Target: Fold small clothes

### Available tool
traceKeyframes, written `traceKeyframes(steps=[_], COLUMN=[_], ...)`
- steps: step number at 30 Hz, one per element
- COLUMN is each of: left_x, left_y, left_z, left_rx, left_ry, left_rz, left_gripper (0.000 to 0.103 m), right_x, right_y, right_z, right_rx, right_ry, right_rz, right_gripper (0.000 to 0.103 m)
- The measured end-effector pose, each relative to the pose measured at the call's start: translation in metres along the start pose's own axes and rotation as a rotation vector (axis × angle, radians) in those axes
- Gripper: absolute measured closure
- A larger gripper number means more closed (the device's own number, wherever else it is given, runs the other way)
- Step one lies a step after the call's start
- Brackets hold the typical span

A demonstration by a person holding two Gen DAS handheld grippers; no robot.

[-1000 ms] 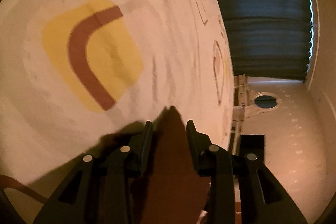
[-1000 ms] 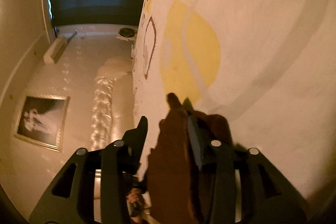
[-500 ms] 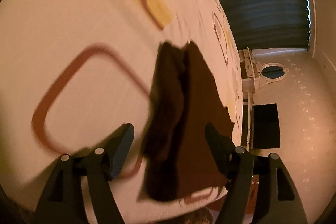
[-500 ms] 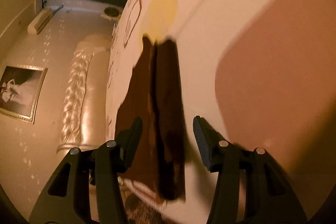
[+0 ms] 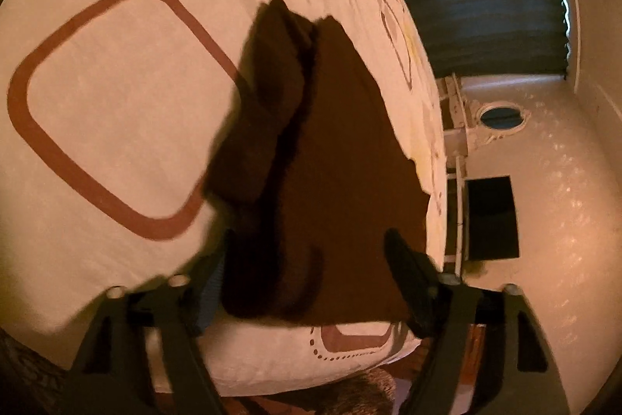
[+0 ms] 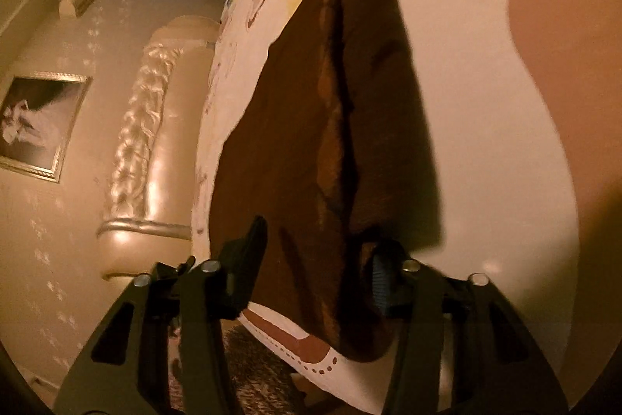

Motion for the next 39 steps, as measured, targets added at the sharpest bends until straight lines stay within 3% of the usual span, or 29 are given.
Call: traceKeyframes(steps=[1,2,3,5,13,15,18,20,24,27,29,36,39], left_x=[0.0,0.003,0.003,0.004,0.011,0.006,0.003,0.002,-0.001,-0.003,-0.002,0.005,0.001], left_y=[-0.004,-0.008,-0.012,-0.01,-0.006,-0.008,-0.009,-0.005,0.012,0.024,0.025,0.009,0.003], left_z=[-0.003,-0.007,-0.008,-0.009,-0.015,-0.016,-0.017,-0.017,-0.012,-0.002,0.005,0.024,0.03], left_rx=[0.019,0.035,0.04,0.019,0.002,0.007,0.027,0.032,0.006,-0.041,-0.055,-0.058,-0.049], left_ry=[-0.006,-0.018,-0.028,-0.035,-0.044,-0.043,-0.075,-0.092,-0.124,-0.154,-0.147,-0.117,-0.12], left_rz=[0.021,0.059,0.083,0.102,0.122,0.111,0.087,0.078,0.049,0.05,0.066,0.086,0.081], left_gripper=[0.061,0.08,0.084,0.089,0.09,0.09,0.086,0.077,0.055,0.047,0.041,0.041,0.035], right_x=[-0.001,-0.004,-0.006,-0.005,-0.018,-0.023,-0.023,-0.021,-0.01,0.024,0.049,0.097,0.09], right_y=[-0.004,-0.003,-0.003,-0.002,0.012,0.011,0.015,0.029,0.063,0.065,0.047,-0.048,-0.077], right_z=[-0.002,-0.005,-0.006,-0.007,-0.007,-0.007,-0.006,-0.003,0.007,0.002,-0.01,-0.058,-0.077], right_rx=[0.016,0.025,0.022,0.018,0.015,0.012,0.023,-0.003,-0.128,-0.154,-0.095,0.1,0.159], right_ry=[0.006,0.01,0.015,0.024,0.037,0.01,-0.035,-0.036,0.0,0.042,0.065,0.106,0.095], right_rz=[-0.02,-0.033,-0.049,-0.061,-0.11,-0.073,-0.043,-0.075,-0.168,-0.103,-0.03,0.1,0.066], right_gripper=[0.086,0.09,0.091,0.094,0.096,0.095,0.088,0.076,0.073,0.072,0.072,0.071,0.07])
Point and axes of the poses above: each gripper's, at about its wrist camera, not at the fingertips, and y roughly against the way its jaws point, x to its left, z to its top, the point moved 7 cm from there along -y, roughly the way its jaws point, and after that the axes turned 4 degrees about -x, right-handed, at the moved point
